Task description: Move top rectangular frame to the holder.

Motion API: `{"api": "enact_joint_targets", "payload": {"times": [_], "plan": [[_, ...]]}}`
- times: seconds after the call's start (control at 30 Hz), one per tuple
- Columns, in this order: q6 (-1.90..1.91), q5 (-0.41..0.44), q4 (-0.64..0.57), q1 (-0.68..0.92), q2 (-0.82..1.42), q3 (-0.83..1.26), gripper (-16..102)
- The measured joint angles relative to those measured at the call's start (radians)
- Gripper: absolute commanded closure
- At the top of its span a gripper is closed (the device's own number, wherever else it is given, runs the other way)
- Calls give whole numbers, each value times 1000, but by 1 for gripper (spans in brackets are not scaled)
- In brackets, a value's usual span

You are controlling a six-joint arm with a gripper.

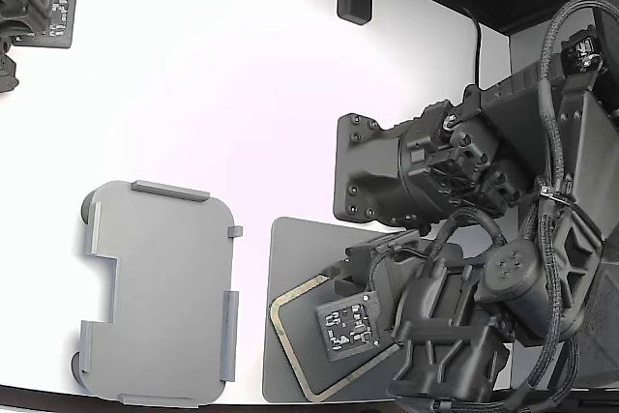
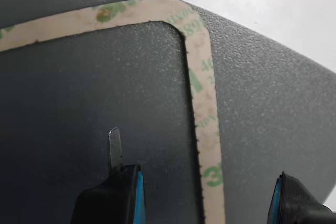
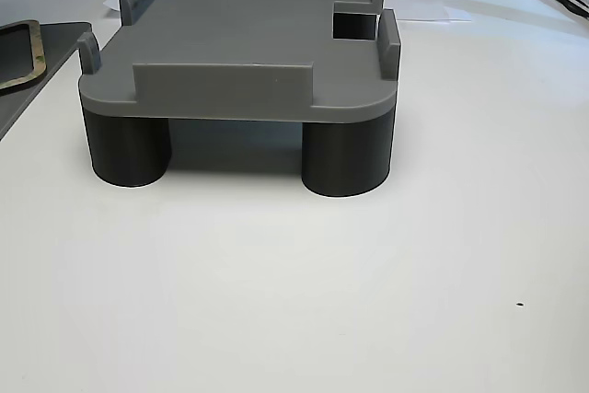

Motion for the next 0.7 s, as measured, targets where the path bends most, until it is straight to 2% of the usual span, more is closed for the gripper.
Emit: {"api": "enact_joint_targets", "payload": {"times": [0.2, 0.3, 0.6, 0.7], "plan": [[-40, 8, 3, 0, -54, 0, -11], [-66, 28, -5, 0, -74, 0, -13], [-129, 8, -140, -25, -106, 34, -14], [-138, 8, -150, -25, -110, 44, -12]]}}
